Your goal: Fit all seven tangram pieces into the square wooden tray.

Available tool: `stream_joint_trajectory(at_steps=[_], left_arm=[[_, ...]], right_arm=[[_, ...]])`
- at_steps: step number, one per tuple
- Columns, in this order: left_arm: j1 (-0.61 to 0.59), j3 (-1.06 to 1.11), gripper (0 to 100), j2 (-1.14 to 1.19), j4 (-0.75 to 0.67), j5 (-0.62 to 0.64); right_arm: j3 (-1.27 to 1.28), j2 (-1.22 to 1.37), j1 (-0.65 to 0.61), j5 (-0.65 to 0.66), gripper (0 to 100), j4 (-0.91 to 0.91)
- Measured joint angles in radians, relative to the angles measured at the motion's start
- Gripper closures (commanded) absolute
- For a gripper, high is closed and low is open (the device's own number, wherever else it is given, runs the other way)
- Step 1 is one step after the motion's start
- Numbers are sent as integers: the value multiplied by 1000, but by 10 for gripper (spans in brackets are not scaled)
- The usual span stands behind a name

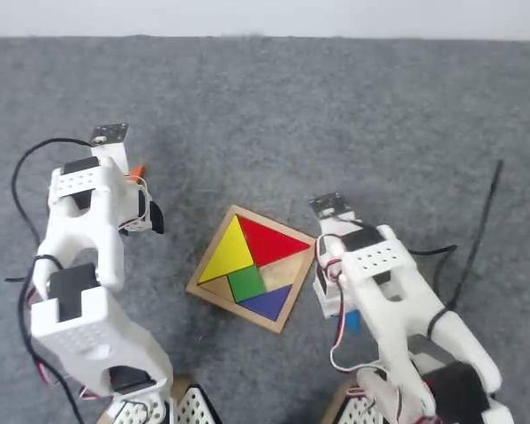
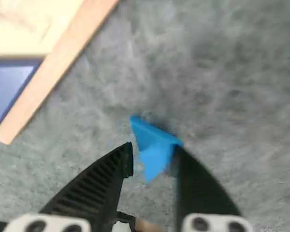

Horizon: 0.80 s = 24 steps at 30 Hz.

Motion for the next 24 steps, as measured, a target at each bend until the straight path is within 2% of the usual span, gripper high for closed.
stream_joint_trajectory(at_steps=[7, 12, 16, 24], left_arm=[[0, 0, 778, 0, 0, 0], [0, 0, 778, 0, 0, 0], [0, 0, 778, 0, 0, 0], [0, 0, 778, 0, 0, 0]], right_arm=[[0, 20, -35, 77, 835, -3], [2, 20, 14, 227, 777, -29], [20, 20, 17, 328, 772, -51], [20, 6, -28, 308, 769, -9]])
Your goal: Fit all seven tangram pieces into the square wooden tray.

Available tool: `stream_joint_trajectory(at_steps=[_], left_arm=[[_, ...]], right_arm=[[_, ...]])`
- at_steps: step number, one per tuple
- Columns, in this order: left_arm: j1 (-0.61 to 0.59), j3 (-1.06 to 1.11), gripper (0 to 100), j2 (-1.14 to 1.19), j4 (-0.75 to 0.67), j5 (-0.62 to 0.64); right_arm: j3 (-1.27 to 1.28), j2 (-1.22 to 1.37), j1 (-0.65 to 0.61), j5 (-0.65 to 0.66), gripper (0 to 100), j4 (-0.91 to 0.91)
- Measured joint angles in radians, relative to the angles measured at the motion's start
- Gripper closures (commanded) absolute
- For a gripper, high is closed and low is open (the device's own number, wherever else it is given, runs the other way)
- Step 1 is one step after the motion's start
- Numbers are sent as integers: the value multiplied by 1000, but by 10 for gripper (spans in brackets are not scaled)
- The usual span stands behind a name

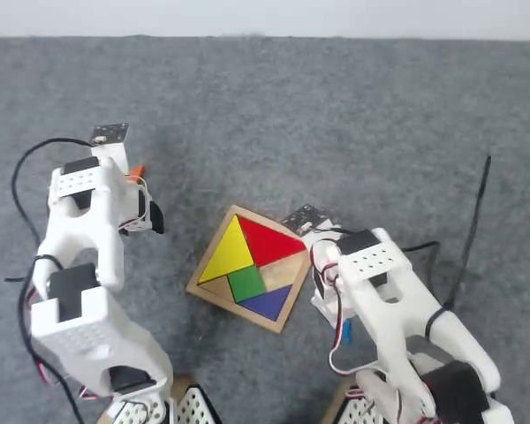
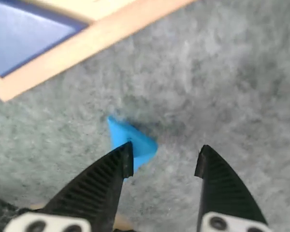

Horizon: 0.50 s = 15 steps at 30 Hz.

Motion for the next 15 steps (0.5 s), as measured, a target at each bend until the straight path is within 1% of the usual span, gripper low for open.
stream_joint_trajectory(at_steps=[4, 9, 11, 15], left_arm=[[0, 0, 778, 0, 0, 0], [0, 0, 778, 0, 0, 0], [0, 0, 778, 0, 0, 0], [0, 0, 778, 0, 0, 0]], right_arm=[[0, -87, -12, -25, 769, 68], [0, -173, -23, -25, 769, 157], [15, -173, -69, -23, 771, 149], [86, -118, -155, -28, 771, 40]])
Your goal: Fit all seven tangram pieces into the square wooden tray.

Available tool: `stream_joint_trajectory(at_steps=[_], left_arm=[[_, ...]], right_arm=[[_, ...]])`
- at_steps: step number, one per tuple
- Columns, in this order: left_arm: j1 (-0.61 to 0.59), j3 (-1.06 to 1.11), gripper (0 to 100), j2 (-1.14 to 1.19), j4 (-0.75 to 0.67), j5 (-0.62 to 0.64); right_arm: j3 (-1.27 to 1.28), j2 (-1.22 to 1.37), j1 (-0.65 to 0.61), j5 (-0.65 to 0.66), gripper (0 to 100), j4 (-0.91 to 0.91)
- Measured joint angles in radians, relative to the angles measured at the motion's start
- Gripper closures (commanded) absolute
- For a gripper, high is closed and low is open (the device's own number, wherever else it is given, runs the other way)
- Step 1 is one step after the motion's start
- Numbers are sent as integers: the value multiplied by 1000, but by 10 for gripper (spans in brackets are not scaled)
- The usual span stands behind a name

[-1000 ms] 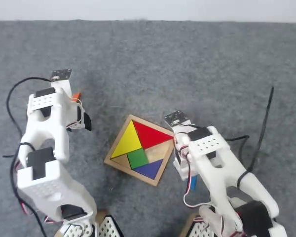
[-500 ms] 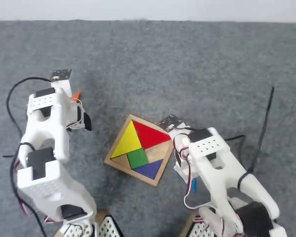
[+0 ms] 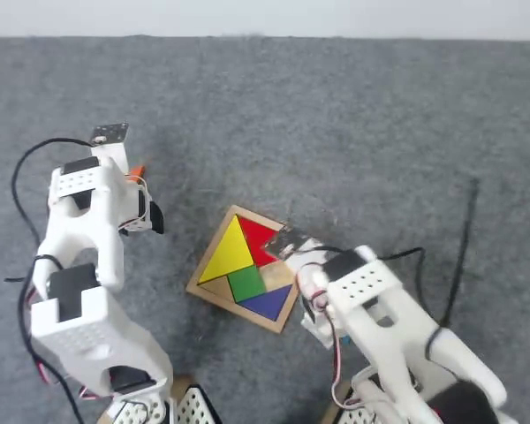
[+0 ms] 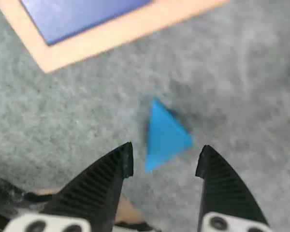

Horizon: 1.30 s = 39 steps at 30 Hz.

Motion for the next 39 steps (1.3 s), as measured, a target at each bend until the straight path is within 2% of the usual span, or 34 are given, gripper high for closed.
stream_joint_trajectory(at_steps=[4, 9, 16, 29, 32, 35, 39], left_arm=[[0, 0, 778, 0, 0, 0], [0, 0, 778, 0, 0, 0], [0, 0, 778, 0, 0, 0], [0, 0, 778, 0, 0, 0], [0, 0, 778, 0, 0, 0], [0, 0, 778, 0, 0, 0], [0, 0, 778, 0, 0, 0]], right_arm=[[-3, 141, -2, -6, 772, -95], [-32, 253, 54, 63, 785, -150], [-35, 198, 101, 186, 976, -115], [-15, 3, 100, 503, 965, -74], [-15, -31, 110, 598, 965, -126], [-14, -48, 175, 683, 965, -227], [-14, -49, 276, 720, 962, -394]])
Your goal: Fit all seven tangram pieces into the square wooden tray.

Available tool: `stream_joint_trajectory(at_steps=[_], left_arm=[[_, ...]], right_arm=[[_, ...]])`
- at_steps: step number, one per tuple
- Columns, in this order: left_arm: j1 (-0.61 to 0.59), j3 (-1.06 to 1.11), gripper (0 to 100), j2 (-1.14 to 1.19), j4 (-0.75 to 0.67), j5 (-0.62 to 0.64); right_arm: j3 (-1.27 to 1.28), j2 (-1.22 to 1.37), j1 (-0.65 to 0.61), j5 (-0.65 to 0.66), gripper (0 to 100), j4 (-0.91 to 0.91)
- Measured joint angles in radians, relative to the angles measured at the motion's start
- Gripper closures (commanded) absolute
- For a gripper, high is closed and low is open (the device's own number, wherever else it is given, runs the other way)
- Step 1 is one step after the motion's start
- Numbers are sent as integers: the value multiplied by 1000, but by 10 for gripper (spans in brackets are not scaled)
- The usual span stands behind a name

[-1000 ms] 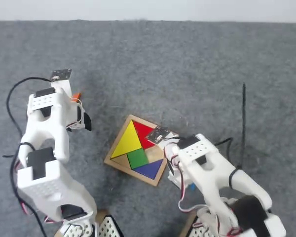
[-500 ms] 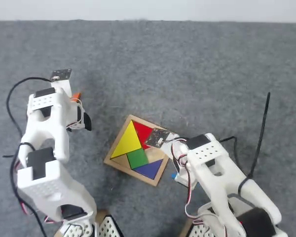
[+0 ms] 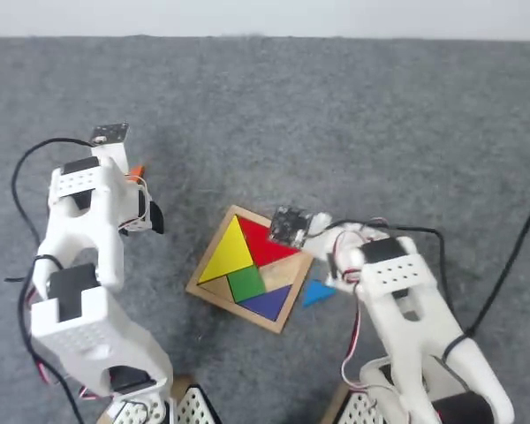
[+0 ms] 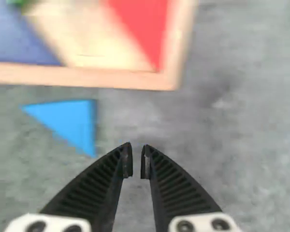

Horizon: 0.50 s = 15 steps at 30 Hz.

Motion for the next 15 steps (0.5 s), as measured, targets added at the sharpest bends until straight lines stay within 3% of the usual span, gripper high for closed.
stream_joint_trajectory(at_steps=[7, 10, 15], left_arm=[[0, 0, 778, 0, 0, 0], [0, 0, 778, 0, 0, 0], [0, 0, 778, 0, 0, 0]], right_arm=[[0, 0, 112, -40, 961, -35], [0, 0, 107, -244, 961, -6], [-25, 0, -44, -756, 961, 121]])
